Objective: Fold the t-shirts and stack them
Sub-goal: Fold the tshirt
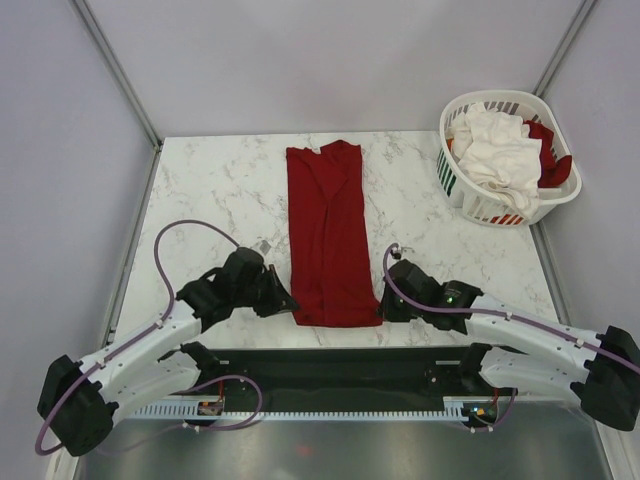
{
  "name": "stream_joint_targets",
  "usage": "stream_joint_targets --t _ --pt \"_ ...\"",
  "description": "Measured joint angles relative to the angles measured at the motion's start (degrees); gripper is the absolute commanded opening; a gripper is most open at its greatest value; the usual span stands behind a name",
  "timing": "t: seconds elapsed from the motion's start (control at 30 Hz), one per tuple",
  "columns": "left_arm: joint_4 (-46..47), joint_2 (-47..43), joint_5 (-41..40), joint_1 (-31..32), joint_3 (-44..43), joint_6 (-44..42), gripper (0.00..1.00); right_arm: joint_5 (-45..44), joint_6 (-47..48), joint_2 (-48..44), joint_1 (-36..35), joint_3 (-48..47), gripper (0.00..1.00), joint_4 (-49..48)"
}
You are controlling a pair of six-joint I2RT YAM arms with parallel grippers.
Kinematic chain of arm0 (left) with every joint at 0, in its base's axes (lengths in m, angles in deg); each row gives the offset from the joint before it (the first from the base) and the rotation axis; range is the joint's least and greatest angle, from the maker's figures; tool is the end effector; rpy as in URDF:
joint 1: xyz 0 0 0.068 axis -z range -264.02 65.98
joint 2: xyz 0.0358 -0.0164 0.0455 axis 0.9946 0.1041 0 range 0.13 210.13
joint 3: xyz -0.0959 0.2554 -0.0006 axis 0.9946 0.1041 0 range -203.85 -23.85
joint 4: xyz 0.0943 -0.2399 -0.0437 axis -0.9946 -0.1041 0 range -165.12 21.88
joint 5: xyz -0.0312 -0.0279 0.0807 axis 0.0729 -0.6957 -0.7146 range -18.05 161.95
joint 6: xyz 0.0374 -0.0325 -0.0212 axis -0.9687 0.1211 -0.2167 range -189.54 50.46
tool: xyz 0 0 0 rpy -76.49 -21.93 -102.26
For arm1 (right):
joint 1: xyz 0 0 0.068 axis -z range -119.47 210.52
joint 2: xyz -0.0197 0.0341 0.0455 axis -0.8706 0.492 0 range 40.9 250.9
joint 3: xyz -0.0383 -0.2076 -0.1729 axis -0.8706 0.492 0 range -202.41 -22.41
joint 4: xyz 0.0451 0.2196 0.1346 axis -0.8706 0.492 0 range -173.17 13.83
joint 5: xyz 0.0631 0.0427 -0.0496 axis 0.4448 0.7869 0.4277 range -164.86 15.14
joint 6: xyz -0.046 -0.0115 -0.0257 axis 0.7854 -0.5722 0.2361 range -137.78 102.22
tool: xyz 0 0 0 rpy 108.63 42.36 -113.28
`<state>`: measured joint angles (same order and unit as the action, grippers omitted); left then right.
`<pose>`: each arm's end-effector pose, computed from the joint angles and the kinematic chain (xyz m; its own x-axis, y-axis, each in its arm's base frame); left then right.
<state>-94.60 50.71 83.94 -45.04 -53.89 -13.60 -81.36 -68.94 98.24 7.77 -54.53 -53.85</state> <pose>0.1329 -0.1171 0.2080 -0.9196 -0.2984 -0.2557 -0.0650 0.7574 -0.6497 0.1171 0.1474 0.1965 -0.8942 0.1024 -0.4357 -0.0872 0.9150 0.3940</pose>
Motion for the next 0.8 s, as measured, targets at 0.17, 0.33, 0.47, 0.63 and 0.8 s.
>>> stream_joint_targets --t 0.17,0.33,0.47,0.63,0.8 --pt "-2.45 4.33 -2.05 0.00 -6.75 -1.42 0.02 -5.09 2.71 2.93 0.15 -10.60 0.00 4.42" --pt "-4.50 12.13 -4.37 -0.04 -15.74 -5.05 0.02 -8.46 6.73 8.72 2.12 -19.61 0.00 5.90" --pt "-4.83 17.84 -5.73 -1.14 -22.16 -8.35 0.02 -9.42 10.51 14.21 6.16 -25.55 0.00 6.43" --pt "-5.29 24.04 -5.90 -5.09 -28.70 -12.26 0.02 -9.42 14.95 21.29 11.98 -33.73 0.00 6.86" --pt "-5.51 30.64 -5.60 -10.03 -35.01 -15.32 0.02 -8.76 18.14 28.55 15.96 -41.09 0.00 6.58"
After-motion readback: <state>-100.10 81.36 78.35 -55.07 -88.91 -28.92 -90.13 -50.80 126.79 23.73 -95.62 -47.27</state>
